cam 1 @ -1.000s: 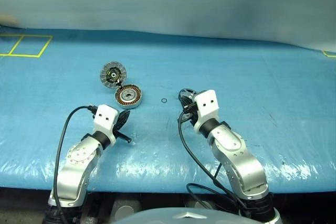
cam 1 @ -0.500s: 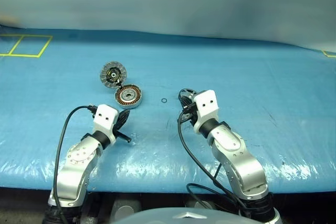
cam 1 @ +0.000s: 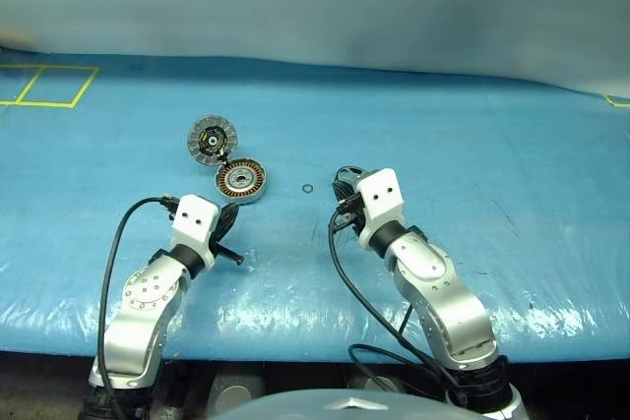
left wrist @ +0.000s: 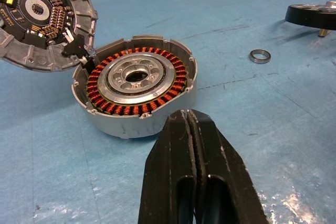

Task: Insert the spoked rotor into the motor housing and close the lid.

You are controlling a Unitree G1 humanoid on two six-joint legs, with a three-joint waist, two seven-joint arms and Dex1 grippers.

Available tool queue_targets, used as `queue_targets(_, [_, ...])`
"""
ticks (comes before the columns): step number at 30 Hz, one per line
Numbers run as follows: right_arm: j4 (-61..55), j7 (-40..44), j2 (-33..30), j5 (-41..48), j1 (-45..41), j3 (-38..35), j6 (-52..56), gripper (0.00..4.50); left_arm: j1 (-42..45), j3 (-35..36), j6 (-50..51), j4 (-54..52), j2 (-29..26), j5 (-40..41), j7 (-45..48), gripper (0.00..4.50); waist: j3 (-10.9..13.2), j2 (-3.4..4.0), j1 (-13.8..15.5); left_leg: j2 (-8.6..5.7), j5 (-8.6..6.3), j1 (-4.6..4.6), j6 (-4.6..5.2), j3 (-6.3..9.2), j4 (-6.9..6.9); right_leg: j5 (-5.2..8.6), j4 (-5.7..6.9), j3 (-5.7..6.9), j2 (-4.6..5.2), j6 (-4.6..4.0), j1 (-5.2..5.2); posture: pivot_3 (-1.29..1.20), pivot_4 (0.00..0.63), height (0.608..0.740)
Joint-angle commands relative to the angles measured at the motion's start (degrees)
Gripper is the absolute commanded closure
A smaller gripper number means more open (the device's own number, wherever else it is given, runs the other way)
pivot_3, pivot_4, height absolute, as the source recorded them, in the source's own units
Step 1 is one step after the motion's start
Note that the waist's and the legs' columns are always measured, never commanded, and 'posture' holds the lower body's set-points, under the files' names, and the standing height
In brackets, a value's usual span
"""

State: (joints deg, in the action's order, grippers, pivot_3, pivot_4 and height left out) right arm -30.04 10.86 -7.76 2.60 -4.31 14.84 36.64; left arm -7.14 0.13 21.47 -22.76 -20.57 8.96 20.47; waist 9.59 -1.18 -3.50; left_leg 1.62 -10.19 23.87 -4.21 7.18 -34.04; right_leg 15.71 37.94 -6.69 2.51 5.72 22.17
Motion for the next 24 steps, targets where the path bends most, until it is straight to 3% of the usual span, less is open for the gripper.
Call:
queue_targets(1, [-1.41,-0.13,0.23,-0.22,-0.76,-0.26,-1.78,4.32,0.62,0.61,-1.61,-1.20,-0.16,-1.24,-0.82,4.45,0.00,0.00,0.02,0.00,0.00,0.00,0.00,0.00,0.00,0.00,0.00,0.00,0.00,0.00,0.00,0.00,0.150,0.740])
queue_targets(24, [-1.98,-1.13,-0.64,-1.21,0.34,-0.44,-1.04,4.32,2.54,-0.19,-2.07,0.96,1.16,-0.96,0.74,4.45,0.00,0.00,0.01,0.00,0.00,0.00,0.00,0.00,0.00,-0.11,0.00,0.00,0.00,0.21,-0.01,0.00,0.150,0.740])
